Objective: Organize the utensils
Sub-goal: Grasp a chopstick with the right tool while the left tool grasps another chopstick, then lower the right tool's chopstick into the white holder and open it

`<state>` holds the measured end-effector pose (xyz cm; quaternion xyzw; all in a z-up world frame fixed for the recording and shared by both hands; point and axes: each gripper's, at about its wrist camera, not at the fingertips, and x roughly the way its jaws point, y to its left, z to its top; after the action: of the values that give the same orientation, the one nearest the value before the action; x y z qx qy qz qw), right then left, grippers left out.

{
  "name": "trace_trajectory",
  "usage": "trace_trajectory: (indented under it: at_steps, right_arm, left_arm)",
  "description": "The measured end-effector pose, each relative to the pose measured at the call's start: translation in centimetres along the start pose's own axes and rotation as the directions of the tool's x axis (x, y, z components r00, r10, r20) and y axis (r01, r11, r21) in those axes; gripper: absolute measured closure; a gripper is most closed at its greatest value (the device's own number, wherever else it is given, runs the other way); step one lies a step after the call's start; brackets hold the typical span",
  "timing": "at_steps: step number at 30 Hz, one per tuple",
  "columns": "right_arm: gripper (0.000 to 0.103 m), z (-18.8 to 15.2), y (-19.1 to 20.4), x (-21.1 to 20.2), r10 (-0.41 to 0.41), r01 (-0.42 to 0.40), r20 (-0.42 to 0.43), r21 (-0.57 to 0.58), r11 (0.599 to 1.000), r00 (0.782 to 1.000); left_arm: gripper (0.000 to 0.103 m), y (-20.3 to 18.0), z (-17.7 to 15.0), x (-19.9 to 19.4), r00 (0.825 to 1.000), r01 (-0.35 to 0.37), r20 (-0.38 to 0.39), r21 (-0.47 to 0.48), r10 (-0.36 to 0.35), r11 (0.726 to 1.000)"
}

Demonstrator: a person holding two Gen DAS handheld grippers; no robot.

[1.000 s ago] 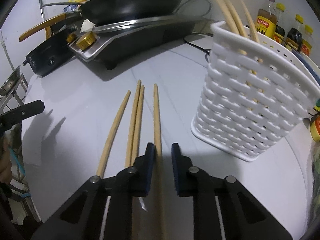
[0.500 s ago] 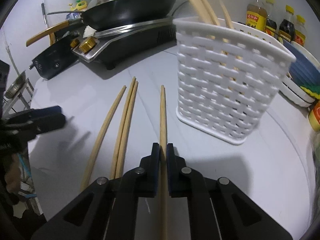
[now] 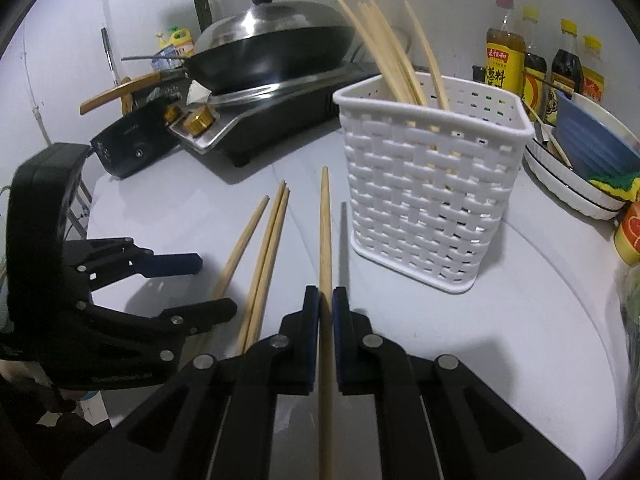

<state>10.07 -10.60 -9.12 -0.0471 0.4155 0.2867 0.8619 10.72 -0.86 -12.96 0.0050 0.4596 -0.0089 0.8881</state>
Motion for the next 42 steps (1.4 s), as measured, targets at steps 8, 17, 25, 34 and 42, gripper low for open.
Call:
trace_trajectory:
  at_steps: [8, 17, 25, 34, 42]
  right_arm:
    - [0.097, 0.4, -0.3, -0.7, 0.015, -0.015, 0.029, 0.006, 1.000, 0.999]
    - [0.097, 1.3, 0.5, -1.9, 0.025, -0.024, 0.055, -0.025, 0.999, 0.998]
    - [0.097, 3.8, 1.3, -3.9, 0.044, -0.039, 0.106, -0.050, 0.998, 0.993]
    - [0.097, 8.9, 0.9, -6.9, 0.013, 0.004, 0.190, -0.089, 0.996, 0.982]
    - [0.097, 13.3, -0.4, -6.6, -0.042, 0.065, 0.221, -0.101, 0.993, 0.974]
  left_arm:
    - [0.094, 0.3, 0.0, -0.3, 0.999, 0.051, 0.002, -0.023, -0.051, 0.998]
    - [0.097, 1.4, -0.2, -1.5, 0.997, 0.066, 0.043, -0.060, -0.063, 0.996]
    - [0.097, 3.3, 0.1, -4.4, 0.987, 0.093, 0.139, -0.106, -0.078, 0.990]
    - [0.097, 5.0, 1.8, -7.4, 0.960, 0.167, 0.245, -0.097, -0.139, 0.981]
    - [0.097, 5.9, 3.4, -9.0, 0.930, 0.198, 0.326, -0.060, -0.168, 0.978]
